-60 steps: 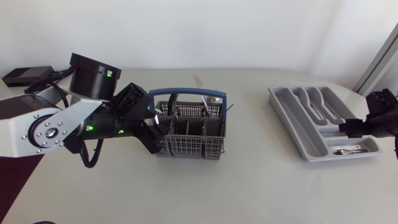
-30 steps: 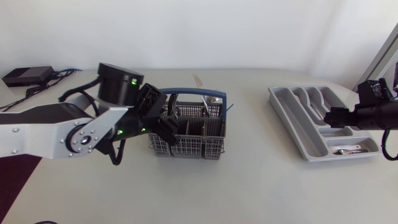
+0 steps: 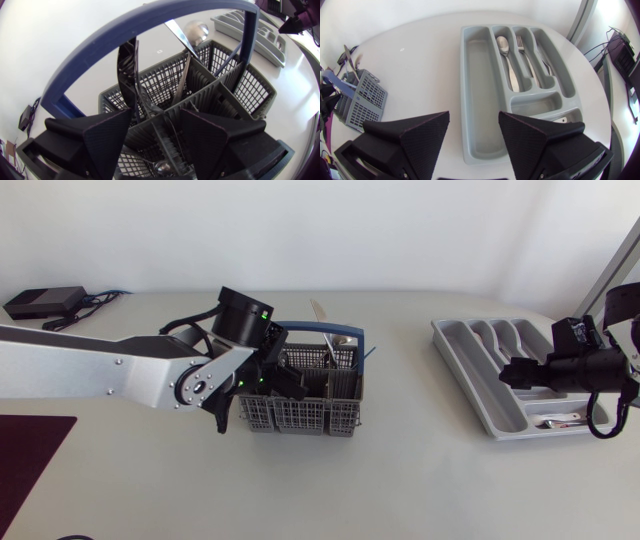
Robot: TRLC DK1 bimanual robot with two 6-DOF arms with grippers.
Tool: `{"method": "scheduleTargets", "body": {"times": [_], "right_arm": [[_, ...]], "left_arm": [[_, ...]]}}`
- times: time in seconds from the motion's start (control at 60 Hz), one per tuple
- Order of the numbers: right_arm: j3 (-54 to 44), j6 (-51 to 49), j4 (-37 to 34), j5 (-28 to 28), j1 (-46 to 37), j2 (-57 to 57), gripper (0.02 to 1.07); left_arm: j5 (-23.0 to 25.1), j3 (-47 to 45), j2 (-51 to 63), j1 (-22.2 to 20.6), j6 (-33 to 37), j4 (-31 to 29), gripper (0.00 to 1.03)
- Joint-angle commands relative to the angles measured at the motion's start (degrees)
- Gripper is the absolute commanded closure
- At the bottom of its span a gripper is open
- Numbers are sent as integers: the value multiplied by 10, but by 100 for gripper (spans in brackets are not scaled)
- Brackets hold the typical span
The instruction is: Sort the cutlery from the basket into the organizer compartments.
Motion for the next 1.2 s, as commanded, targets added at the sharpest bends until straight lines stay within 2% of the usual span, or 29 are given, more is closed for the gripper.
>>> {"method": "scheduleTargets", "body": {"times": [0.0, 0.15, 0.25, 0.433, 0.717, 1.0, 1.183], "right_arm": [[-15, 13, 9, -4, 5, 10, 35], [-24, 16, 13, -4, 10, 8, 35], [-31, 17, 16, -4, 15, 5, 35], [-39, 18, 16, -3, 20, -4, 35], [-50, 22, 16, 1, 34, -20, 35], [-51, 26, 16, 8, 44, -29, 35], [-53, 27, 15, 14, 50, -36, 35]], "left_arm": [[-18, 14, 19, -11, -20, 9, 40], [-38, 11, 27, -14, -33, 22, 43], [-40, 6, 36, -10, -37, 36, 43], [-42, 5, 55, -13, -40, 52, 50], [-42, -13, 49, -14, -41, 74, 100], [-42, -57, 19, -24, -33, 106, 100], [-42, -99, 3, -40, -11, 146, 100]]}}
